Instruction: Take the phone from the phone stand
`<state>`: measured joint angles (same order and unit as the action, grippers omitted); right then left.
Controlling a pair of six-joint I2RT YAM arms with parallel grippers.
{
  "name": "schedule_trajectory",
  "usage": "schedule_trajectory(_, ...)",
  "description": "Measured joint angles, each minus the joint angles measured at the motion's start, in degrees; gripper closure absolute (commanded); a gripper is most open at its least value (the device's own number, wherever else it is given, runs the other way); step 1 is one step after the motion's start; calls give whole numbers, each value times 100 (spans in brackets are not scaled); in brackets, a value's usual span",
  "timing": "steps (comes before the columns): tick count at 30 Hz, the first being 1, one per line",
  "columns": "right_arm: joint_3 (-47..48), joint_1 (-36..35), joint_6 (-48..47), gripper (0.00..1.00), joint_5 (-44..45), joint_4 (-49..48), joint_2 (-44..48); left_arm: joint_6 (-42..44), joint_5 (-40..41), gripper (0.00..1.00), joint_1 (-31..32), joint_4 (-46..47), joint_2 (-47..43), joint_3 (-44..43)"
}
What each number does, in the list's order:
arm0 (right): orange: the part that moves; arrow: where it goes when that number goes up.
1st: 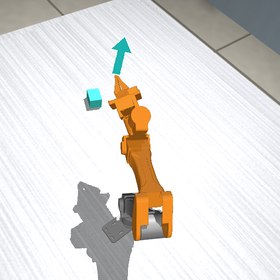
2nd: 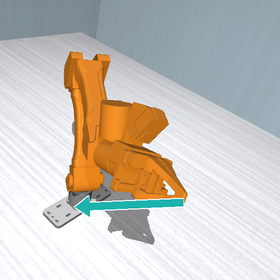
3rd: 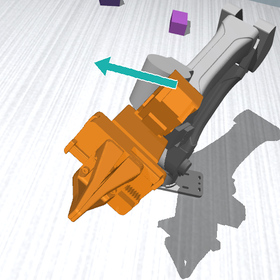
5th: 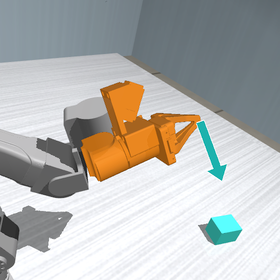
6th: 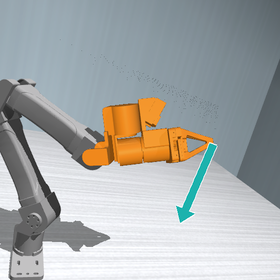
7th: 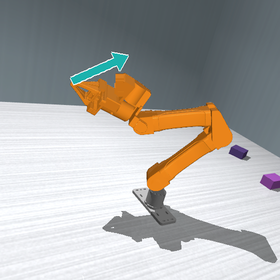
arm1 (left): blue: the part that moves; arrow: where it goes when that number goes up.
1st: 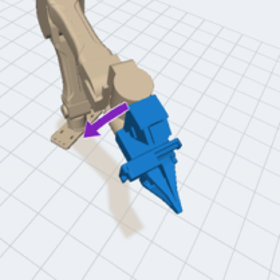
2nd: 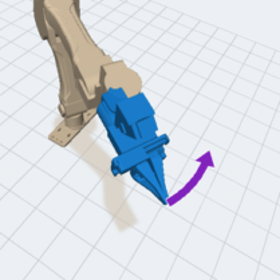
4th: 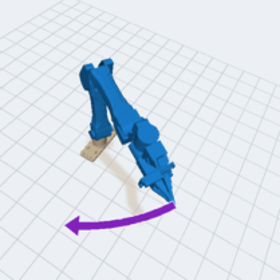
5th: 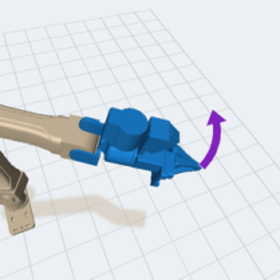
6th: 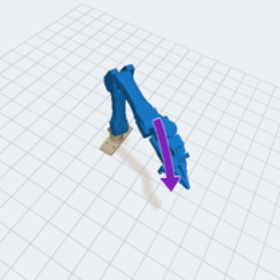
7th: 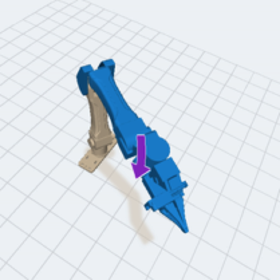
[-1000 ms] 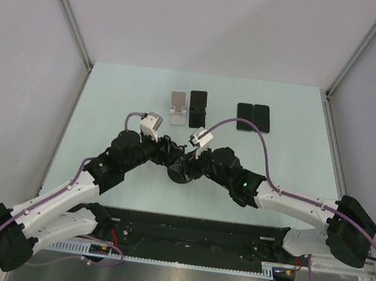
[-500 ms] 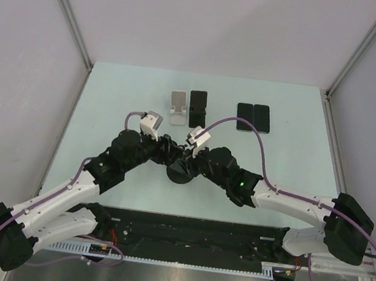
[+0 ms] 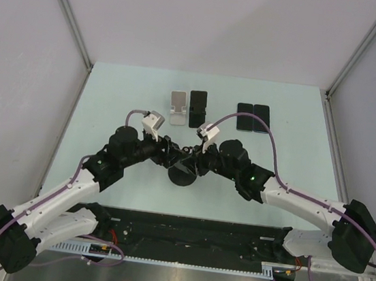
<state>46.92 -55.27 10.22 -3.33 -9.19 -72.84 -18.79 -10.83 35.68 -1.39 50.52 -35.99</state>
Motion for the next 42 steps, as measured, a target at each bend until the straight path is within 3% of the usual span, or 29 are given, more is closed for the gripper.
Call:
schedule_trajectory(11, -306, 682, 332, 100, -1360, -240, 238, 341, -1156, 100, -363, -46, 59, -63)
schedule_trajectory(21, -546, 1421, 743, 100, -1714, -234, 623, 833, -1266, 100, -850, -411, -55, -79)
schedule_trajectory(23, -549, 1379, 715, 100, -1716, -223, 629, 824, -1316, 87, -850, -422, -72, -79)
schedule_trajectory(24, -551, 1357, 708, 100, -1711, -223, 632, 800, -1325, 65, -848, -422, -81, -79)
schedule_trajectory(25, -557, 1318, 684, 100, -1696, -221, 638, 758, -1327, 54, -824, -424, -96, -79)
schedule_trajectory(26, -562, 1274, 667, 100, -1661, -221, 645, 706, -1300, 31, -787, -428, -118, -79)
schedule_trajectory(29, -568, 1062, 610, 100, -1357, -201, 675, 476, -986, 0, -472, -404, -256, -79)
schedule_trajectory(33, -573, 754, 503, 100, -929, -181, 686, 109, -562, 0, 17, -273, -435, -79)
schedule_trajectory(42, -579, 289, 409, 100, -155, -186, 688, -487, 328, 0, 380, 223, -363, -79)
